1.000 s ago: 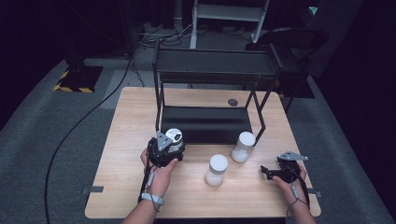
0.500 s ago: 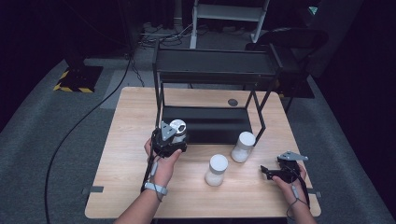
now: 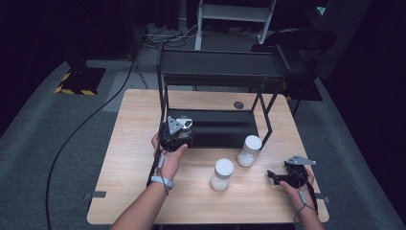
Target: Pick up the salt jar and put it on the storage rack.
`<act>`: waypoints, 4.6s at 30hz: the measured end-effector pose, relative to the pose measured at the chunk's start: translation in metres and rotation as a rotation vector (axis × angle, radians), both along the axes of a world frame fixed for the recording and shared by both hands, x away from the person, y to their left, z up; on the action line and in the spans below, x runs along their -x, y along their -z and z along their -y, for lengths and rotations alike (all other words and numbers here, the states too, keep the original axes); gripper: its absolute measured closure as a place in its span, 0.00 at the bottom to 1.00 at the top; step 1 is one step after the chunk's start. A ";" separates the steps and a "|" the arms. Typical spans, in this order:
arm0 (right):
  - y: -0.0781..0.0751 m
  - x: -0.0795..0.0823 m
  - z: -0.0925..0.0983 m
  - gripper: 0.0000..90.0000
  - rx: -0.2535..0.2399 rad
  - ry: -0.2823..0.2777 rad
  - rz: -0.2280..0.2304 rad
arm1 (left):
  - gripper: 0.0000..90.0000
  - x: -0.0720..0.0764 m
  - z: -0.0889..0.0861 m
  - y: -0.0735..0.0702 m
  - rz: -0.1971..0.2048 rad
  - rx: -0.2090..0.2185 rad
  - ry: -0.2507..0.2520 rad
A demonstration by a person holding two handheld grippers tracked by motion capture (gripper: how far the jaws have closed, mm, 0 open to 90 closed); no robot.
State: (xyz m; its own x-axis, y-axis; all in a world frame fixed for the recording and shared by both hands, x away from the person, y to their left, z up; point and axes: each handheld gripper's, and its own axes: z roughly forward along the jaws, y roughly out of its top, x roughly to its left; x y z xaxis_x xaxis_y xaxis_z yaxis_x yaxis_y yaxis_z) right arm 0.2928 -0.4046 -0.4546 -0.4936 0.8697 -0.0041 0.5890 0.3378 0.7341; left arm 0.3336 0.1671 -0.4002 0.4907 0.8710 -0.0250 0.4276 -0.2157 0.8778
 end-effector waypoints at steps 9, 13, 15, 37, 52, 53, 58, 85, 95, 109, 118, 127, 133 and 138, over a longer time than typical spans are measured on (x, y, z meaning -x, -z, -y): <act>0.000 0.000 0.000 0.08 0.000 0.000 0.000 | 0.33 -0.020 0.003 0.009 -0.032 -0.012 -0.003; 0.000 0.000 0.000 0.08 0.000 0.000 0.000 | 0.33 -0.028 0.002 0.012 -0.062 -0.013 -0.005; 0.000 0.000 0.000 0.08 0.000 0.000 0.000 | 0.33 -0.031 0.003 0.014 -0.067 -0.017 -0.008; 0.000 0.000 0.000 0.08 0.000 0.000 0.000 | 0.33 -0.051 0.020 0.023 -0.091 -0.053 0.004; 0.000 0.000 0.000 0.08 0.000 -0.001 0.000 | 0.33 -0.059 0.027 0.030 -0.108 -0.058 0.017; 0.000 0.000 0.000 0.08 0.000 -0.001 0.000 | 0.33 -0.060 0.027 0.031 -0.111 -0.053 0.017; 0.000 0.000 0.000 0.08 0.000 -0.001 0.000 | 0.33 -0.062 0.026 0.034 -0.113 -0.043 0.010; 0.000 0.000 0.000 0.08 0.001 -0.004 0.000 | 0.12 -0.049 0.022 0.021 -0.041 0.002 -0.007; 0.000 0.000 0.000 0.08 0.001 -0.004 0.000 | 0.12 -0.027 0.015 -0.001 0.013 0.031 0.004; 0.000 0.000 0.000 0.07 0.002 -0.005 -0.001 | 0.12 0.011 -0.001 -0.025 0.046 0.040 0.024; 0.000 0.000 0.000 0.07 0.002 -0.005 -0.001 | 0.12 0.036 -0.012 -0.030 0.061 0.036 0.036; 0.000 -0.001 0.000 0.07 0.002 -0.006 -0.002 | 0.12 0.056 -0.022 -0.029 0.057 0.017 0.046; 0.000 -0.001 0.000 0.07 0.003 -0.006 -0.002 | 0.12 0.067 -0.030 -0.022 0.044 0.009 0.042; 0.000 -0.001 0.000 0.07 0.003 -0.007 -0.003 | 0.12 0.077 -0.037 -0.018 0.047 0.010 0.038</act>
State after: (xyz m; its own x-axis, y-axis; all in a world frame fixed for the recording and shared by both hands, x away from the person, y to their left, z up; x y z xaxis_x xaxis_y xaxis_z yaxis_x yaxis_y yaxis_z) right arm 0.2935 -0.4045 -0.4542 -0.4998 0.8661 -0.0056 0.5887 0.3445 0.7313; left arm 0.2563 0.2039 -0.3827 0.5239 0.8517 -0.0098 0.3774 -0.2218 0.8991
